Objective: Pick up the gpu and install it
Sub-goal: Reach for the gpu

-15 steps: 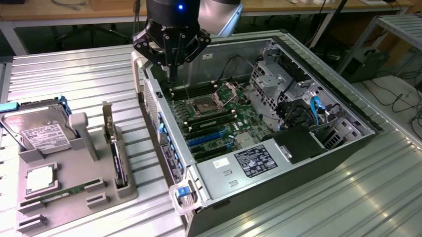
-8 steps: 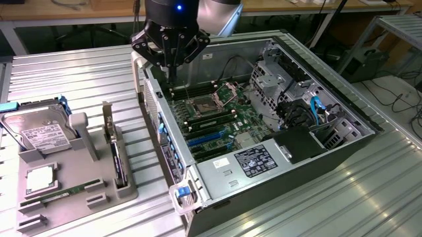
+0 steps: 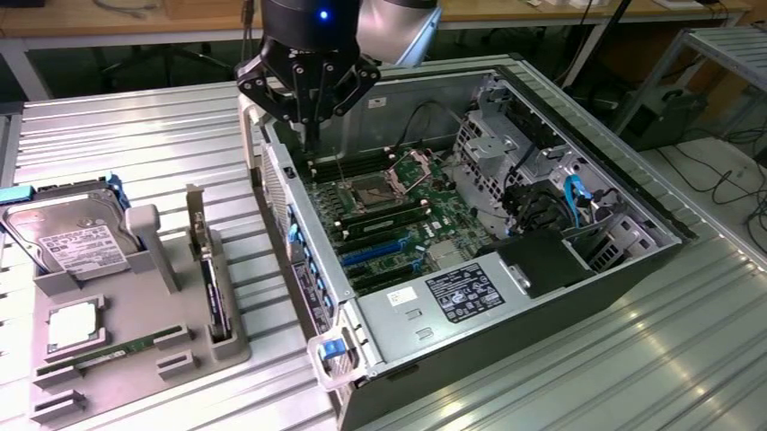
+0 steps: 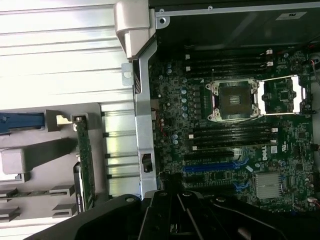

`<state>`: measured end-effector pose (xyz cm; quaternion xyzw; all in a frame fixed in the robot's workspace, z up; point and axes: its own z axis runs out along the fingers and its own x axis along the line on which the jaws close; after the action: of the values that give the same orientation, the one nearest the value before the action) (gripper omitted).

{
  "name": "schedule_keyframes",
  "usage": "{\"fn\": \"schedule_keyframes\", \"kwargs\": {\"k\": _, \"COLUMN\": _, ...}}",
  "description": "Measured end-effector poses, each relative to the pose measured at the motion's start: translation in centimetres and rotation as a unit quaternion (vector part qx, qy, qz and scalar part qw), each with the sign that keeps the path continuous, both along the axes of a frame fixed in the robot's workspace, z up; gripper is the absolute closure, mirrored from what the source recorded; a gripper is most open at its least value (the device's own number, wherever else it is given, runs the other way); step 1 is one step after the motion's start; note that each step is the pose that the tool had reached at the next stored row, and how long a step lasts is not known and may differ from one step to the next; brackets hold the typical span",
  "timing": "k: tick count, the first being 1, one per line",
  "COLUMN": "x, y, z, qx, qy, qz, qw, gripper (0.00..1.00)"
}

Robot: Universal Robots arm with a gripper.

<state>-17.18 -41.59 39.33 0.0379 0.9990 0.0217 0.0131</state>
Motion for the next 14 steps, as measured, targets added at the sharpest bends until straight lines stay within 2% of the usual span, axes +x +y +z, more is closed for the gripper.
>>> {"fn": "schedule_keyframes", "kwargs": {"k": 6, "x": -0.12, "y": -0.21, "z": 0.00, "qx": 0.0000, "qy": 0.0000, "qz": 0.000, "qw": 1.0000, "gripper": 0.89}}
{"fn": "schedule_keyframes", "kwargs": {"k": 14, "x": -0.56, "y": -0.76, "z": 0.00, "qx": 0.0000, "qy": 0.0000, "qz": 0.000, "qw": 1.0000, "gripper": 0.89}}
